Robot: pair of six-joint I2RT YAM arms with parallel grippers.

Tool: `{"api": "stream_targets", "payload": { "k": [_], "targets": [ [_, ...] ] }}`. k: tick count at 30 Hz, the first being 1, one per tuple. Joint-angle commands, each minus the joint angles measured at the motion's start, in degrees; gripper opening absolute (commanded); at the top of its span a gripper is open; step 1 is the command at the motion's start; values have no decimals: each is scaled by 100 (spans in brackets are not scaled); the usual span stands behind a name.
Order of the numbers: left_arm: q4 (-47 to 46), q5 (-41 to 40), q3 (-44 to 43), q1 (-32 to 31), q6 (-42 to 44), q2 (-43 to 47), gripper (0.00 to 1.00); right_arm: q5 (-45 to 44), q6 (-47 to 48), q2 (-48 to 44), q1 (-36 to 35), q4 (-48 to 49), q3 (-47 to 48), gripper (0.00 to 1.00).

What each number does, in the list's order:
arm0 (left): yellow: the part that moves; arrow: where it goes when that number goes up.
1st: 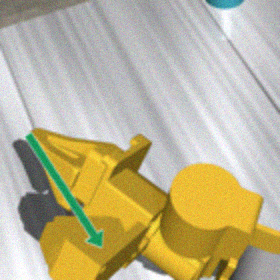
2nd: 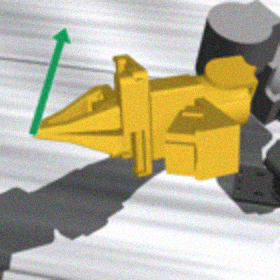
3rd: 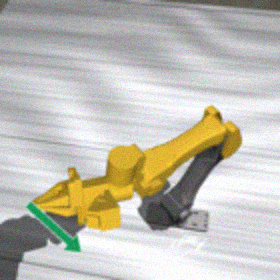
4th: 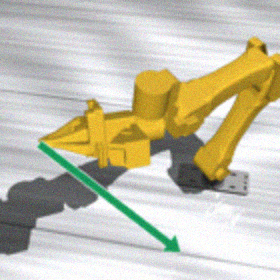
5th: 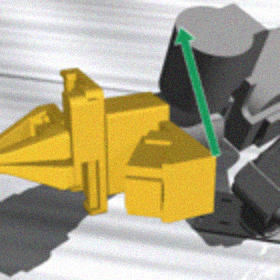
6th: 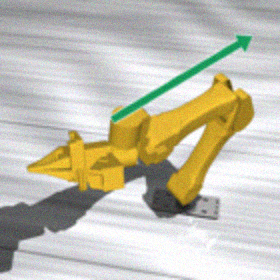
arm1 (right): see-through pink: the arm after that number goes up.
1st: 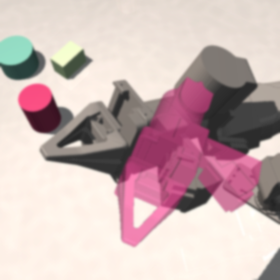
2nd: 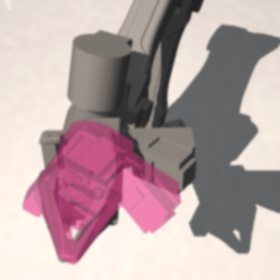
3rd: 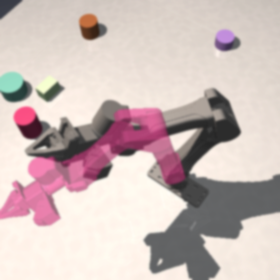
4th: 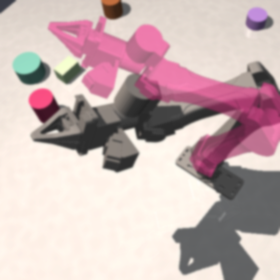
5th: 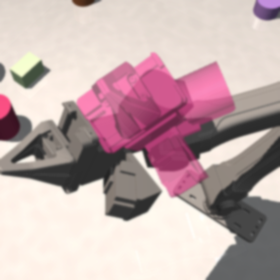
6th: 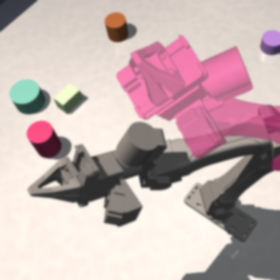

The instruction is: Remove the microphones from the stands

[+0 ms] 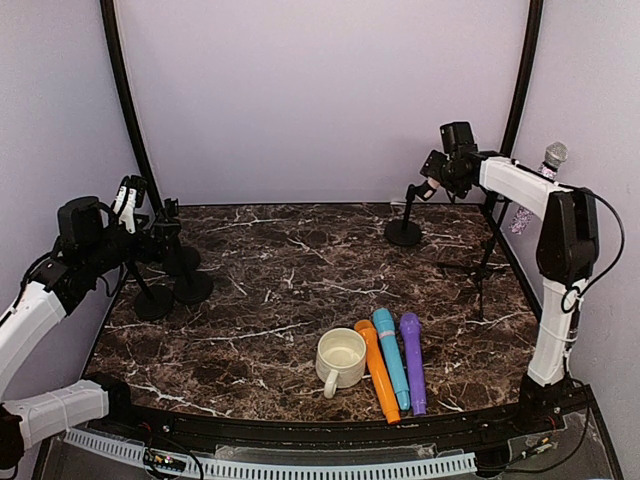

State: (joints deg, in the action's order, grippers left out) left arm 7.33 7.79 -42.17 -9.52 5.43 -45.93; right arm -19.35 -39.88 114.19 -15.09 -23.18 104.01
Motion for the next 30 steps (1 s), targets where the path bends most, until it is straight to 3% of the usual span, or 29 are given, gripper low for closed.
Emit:
{"api": "stream_targets", "payload": {
  "k": [1,9,24,30],
  "targets": [
    [-121,-52,34,11,107,-35,89,-88,167,14,32,468,56,81],
    [-127,-16,25,11,99,-99,89,1,415,51,33,858,-121,67],
    [-118,-90,25,11,129,-100,89,469,632,40,20,1185,-216,28],
    [-126,-102,25,10,134,-83,89,501,672,-340,-174,1186,-407,23]
  ]
}}
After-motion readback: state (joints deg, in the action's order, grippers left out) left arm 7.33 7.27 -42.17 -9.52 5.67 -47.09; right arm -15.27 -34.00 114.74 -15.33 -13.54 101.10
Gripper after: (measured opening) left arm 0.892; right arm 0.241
